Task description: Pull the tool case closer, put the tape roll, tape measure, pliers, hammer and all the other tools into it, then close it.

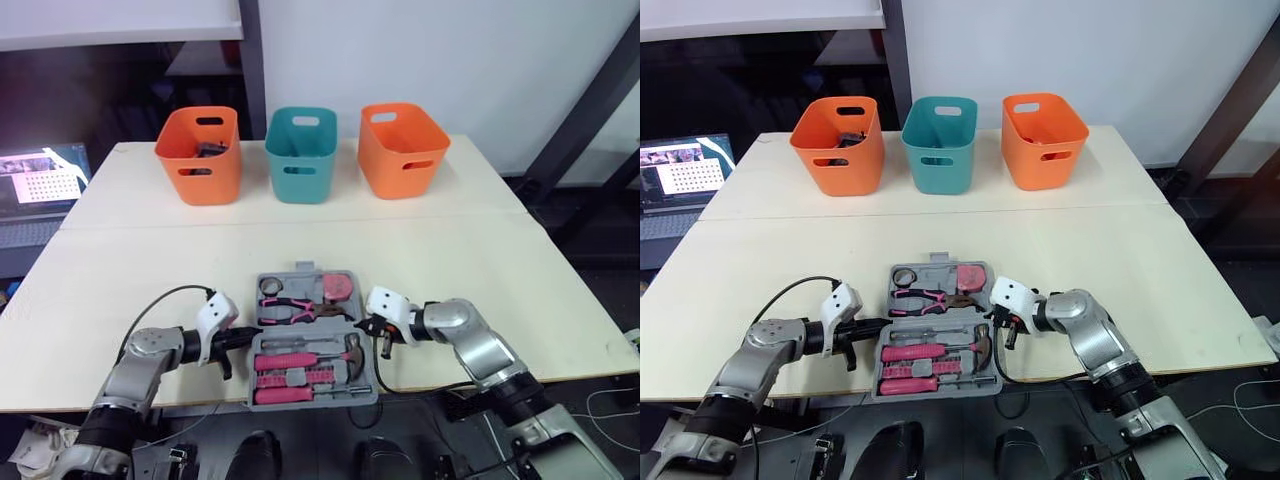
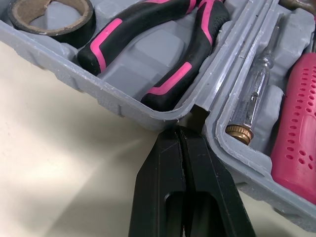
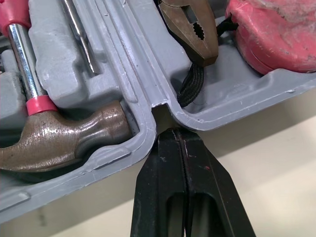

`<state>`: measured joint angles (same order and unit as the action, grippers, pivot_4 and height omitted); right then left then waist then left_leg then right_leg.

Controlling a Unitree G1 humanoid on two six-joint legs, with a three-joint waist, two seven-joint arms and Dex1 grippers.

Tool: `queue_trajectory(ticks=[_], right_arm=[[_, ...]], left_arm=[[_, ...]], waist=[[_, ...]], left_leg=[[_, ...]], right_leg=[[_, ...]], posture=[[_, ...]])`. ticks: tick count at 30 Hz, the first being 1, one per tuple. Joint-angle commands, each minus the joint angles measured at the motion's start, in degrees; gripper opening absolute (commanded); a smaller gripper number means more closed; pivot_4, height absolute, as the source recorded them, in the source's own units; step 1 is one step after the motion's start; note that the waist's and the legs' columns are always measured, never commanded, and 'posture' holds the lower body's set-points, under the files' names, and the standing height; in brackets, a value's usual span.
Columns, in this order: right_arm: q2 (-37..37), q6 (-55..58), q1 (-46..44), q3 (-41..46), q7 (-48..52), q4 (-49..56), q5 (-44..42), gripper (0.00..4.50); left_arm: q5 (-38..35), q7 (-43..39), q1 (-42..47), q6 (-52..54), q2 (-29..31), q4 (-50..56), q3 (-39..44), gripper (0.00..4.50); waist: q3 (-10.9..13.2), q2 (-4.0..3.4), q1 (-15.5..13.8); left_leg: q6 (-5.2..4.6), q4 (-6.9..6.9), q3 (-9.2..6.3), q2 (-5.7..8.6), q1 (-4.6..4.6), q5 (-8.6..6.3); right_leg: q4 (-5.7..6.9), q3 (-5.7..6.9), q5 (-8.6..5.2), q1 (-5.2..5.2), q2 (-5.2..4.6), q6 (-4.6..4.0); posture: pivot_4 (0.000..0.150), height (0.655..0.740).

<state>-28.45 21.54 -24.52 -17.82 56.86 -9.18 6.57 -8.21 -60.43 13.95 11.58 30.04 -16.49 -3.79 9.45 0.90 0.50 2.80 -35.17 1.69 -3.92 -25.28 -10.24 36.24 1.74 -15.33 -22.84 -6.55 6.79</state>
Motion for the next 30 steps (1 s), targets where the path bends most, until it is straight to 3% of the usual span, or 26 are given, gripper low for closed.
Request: queue_trajectory(ticks=[1,17,30], right_arm=[[1.07,-1.26,-2.38,-0.03,-0.24,0.60,-1.17,0.00],[1.39,-0.95,-1.13,-0.43,-1.34,-0.31,-1.18,0.00],[-3.64,0.27,-0.01,3.61,-0.22,0.88,-4.32,0.00]], left_arm=[[0.85,0.72,2.72,-2.57,-1.30,-0.61,-1.86,0.02],[2.73,0.47,7.22,-7.58,-1.77,-8.71,-2.53,0.02],[-0.74,-2.67,3.13,-6.62,5.12,-6.85,1.24,0.02]], waist=[[0.00,0.00,-0.04],[0.00,-0.01,0.04],[0.01,-0.01,0.28]], left_leg=[[0.00,0.00,0.00,0.00,-0.02,0.00],[0.00,-0.01,0.00,0.01,0.01,0.00],[-0.01,0.08,0.01,0.00,-0.02,0.00]], right_leg=[[0.00,0.00,0.00,-0.02,0.00,0.01],[0.00,0.00,0.07,0.04,0.00,0.13],[0.00,0.00,0.07,-0.08,0.00,0.14]], posture=[[0.150,0.7400],[0.150,0.7400],[0.150,0.7400]])
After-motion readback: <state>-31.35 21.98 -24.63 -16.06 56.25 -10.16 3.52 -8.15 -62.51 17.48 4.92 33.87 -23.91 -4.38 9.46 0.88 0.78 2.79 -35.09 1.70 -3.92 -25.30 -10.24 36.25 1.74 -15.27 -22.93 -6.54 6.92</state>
